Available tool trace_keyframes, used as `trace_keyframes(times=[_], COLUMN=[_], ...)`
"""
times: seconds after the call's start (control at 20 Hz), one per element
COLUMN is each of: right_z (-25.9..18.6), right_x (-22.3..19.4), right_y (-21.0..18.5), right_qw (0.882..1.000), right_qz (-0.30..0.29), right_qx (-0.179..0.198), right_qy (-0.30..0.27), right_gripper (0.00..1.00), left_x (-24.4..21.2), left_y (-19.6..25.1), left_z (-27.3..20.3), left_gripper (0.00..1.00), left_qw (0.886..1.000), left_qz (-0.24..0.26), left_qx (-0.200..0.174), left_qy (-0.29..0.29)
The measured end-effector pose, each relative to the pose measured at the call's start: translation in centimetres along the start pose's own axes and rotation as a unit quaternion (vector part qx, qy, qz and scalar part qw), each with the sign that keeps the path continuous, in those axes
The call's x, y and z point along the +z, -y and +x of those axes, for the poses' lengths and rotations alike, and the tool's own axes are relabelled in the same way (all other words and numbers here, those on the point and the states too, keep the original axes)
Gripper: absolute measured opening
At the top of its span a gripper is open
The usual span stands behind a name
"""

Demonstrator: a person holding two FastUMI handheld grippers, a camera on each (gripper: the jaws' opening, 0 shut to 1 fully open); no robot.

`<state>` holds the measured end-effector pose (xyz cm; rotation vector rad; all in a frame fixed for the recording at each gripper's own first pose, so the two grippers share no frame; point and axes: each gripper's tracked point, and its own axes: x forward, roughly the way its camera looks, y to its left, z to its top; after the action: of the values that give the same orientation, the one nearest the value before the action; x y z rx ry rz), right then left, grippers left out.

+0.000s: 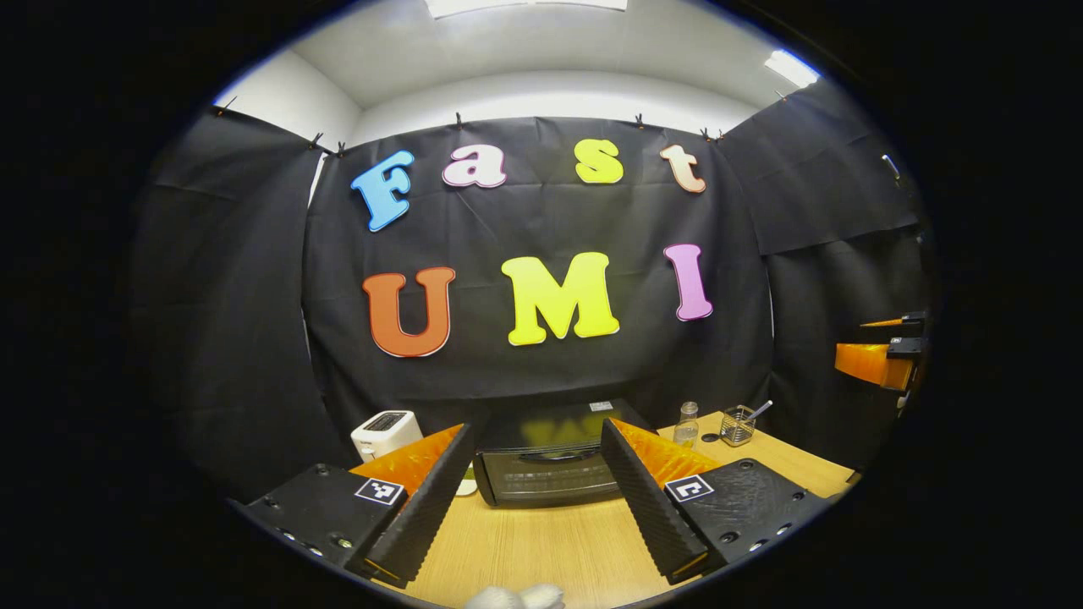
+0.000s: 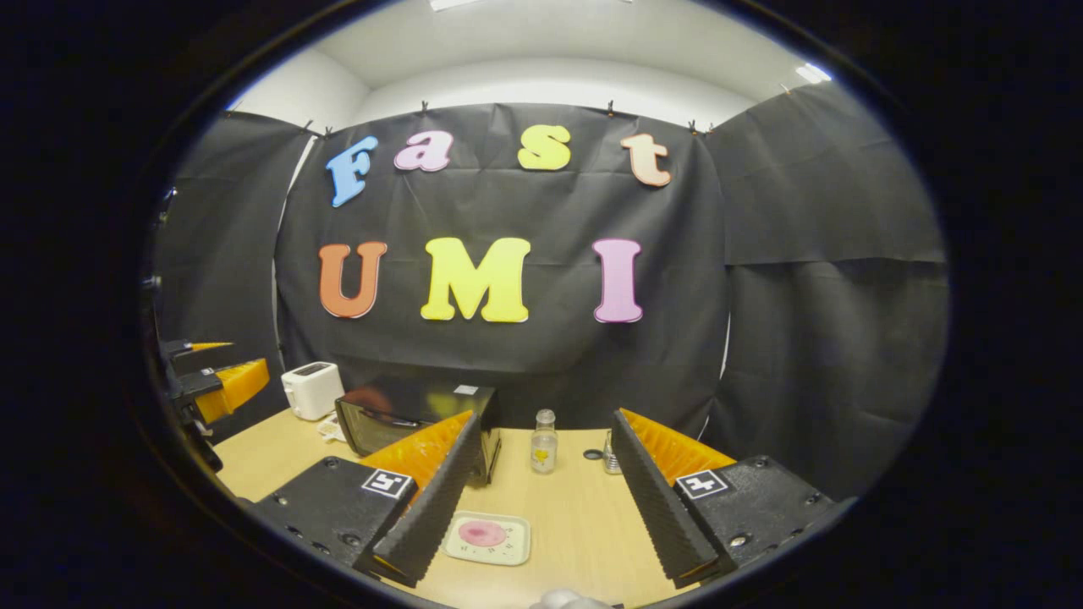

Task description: Open the electric oven with the left hand, put the food in, and close the electric oven.

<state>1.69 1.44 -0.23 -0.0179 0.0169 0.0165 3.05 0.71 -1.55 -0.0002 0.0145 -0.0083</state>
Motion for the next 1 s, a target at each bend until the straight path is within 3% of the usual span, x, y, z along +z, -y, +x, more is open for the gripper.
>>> trace_keyframes(times=[0.5, 1.0], right_z=[-1.4, -4.7], right_x=[-0.3, -2.3], right_y=[3.4, 6.3], right_qw=[0.998, 0.991], right_qz=[-0.015, -0.009], right_qx=[-0.055, -0.120], right_qy=[-0.021, -0.059], right_gripper=[0.99, 0.98], left_x=[-5.1, -13.4], left_y=[2.2, 3.5], left_z=[10.7, 21.0], left_gripper=[0.96, 0.97], left_qw=[0.999, 0.995], left_qz=[-0.012, -0.001], left_qx=[-0.020, -0.026], left_qy=[-0.031, -0.097])
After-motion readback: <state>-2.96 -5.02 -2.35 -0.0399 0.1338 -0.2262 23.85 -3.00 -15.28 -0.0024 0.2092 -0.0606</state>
